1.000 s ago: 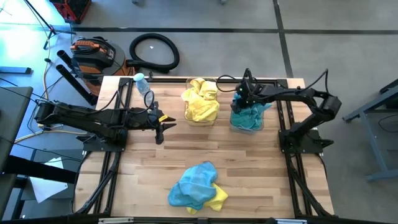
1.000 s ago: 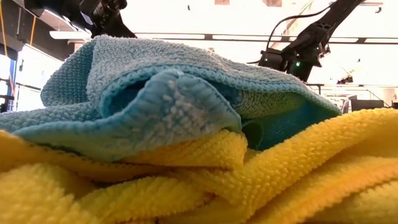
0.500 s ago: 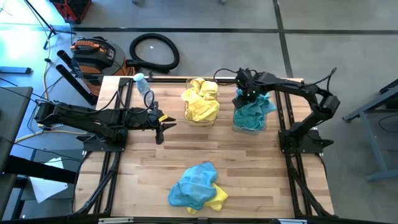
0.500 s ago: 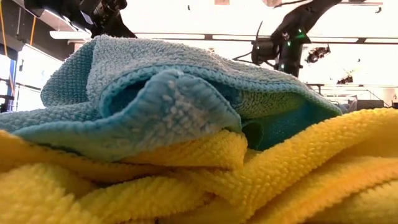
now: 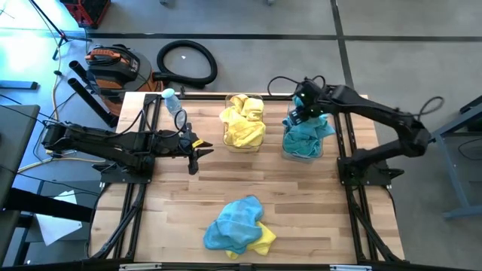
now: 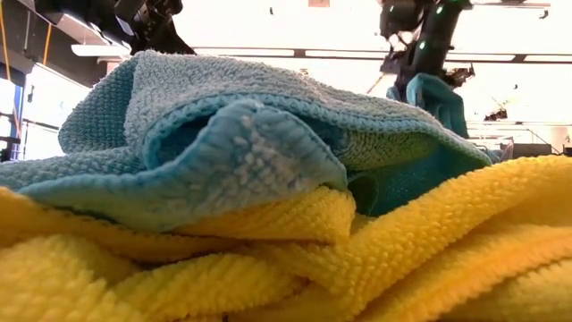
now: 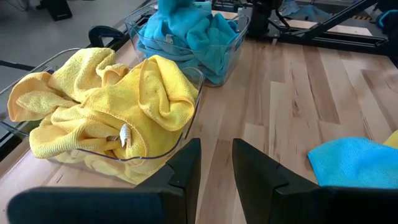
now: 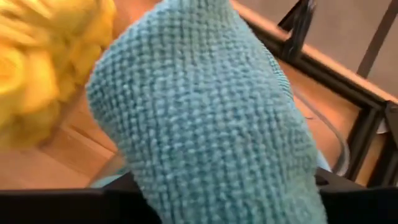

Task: Sort microfiber towel by color & place in baskets
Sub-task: Put the blue towel into the right transparent bin

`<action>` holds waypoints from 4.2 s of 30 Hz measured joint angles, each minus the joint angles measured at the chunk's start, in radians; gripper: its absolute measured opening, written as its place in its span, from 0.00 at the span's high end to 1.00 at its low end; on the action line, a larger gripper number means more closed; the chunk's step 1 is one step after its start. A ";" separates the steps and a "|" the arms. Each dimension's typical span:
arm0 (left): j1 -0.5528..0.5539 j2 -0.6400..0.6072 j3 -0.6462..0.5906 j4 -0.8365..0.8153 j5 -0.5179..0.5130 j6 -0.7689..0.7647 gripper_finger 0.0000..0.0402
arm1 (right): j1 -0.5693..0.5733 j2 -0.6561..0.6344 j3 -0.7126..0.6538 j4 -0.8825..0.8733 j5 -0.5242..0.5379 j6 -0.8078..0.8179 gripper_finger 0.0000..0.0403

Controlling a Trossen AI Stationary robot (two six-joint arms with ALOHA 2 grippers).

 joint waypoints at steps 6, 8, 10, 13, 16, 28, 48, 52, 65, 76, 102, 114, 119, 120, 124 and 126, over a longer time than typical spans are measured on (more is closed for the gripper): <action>0.000 0.000 0.000 0.001 0.000 -0.002 0.81 | 0.055 -0.091 -0.020 -0.056 0.020 0.120 0.52; 0.000 0.000 0.000 0.001 0.000 -0.009 0.81 | 0.080 -0.107 -0.060 -0.059 0.056 0.172 0.52; 0.000 0.000 0.000 0.001 0.000 -0.009 0.81 | 0.098 -0.114 -0.124 -0.036 0.061 0.200 0.52; 0.000 0.000 0.000 0.001 0.000 -0.009 0.81 | 0.111 -0.112 -0.249 0.049 0.013 0.214 0.54; 0.000 0.000 0.000 0.001 0.000 -0.009 0.81 | 0.109 -0.110 -0.381 0.211 -0.013 0.211 0.56; 0.000 0.000 0.001 0.007 0.000 -0.009 0.81 | 0.068 -0.081 -0.538 0.419 -0.072 0.136 0.59; 0.000 0.000 0.001 0.006 -0.001 -0.008 0.81 | 0.067 -0.134 -0.086 0.027 -0.058 0.007 0.59; 0.000 0.000 0.001 0.005 0.000 -0.008 0.81 | 0.067 -0.134 -0.095 -0.043 -0.059 0.027 0.55; 0.000 0.000 0.001 0.005 -0.001 -0.016 0.81 | 0.067 -0.145 -0.167 -0.054 -0.049 0.053 0.29; 0.000 0.000 0.001 0.005 -0.001 -0.016 0.81 | 0.067 -0.259 -0.106 -0.068 -0.116 0.073 0.28; 0.001 0.000 0.001 0.005 -0.001 -0.017 0.81 | 0.207 -0.221 -0.288 -0.017 -0.060 0.316 0.39; 0.001 0.000 0.001 0.017 0.000 -0.024 0.81 | 0.092 -0.016 -0.452 0.245 -0.084 0.195 0.45; 0.001 0.000 0.001 0.020 0.000 -0.024 0.81 | 0.092 -0.029 -0.451 0.243 -0.092 0.166 0.45; 0.001 0.000 0.001 0.020 -0.001 -0.024 0.81 | 0.092 -0.044 -0.451 0.240 -0.092 0.164 0.45; 0.001 0.000 0.001 0.020 -0.001 -0.024 0.81 | 0.092 -0.132 -0.452 0.230 -0.104 0.170 0.45; 0.001 0.000 0.001 0.020 0.000 -0.024 0.81 | 0.092 -0.184 -0.445 0.197 -0.104 0.181 0.45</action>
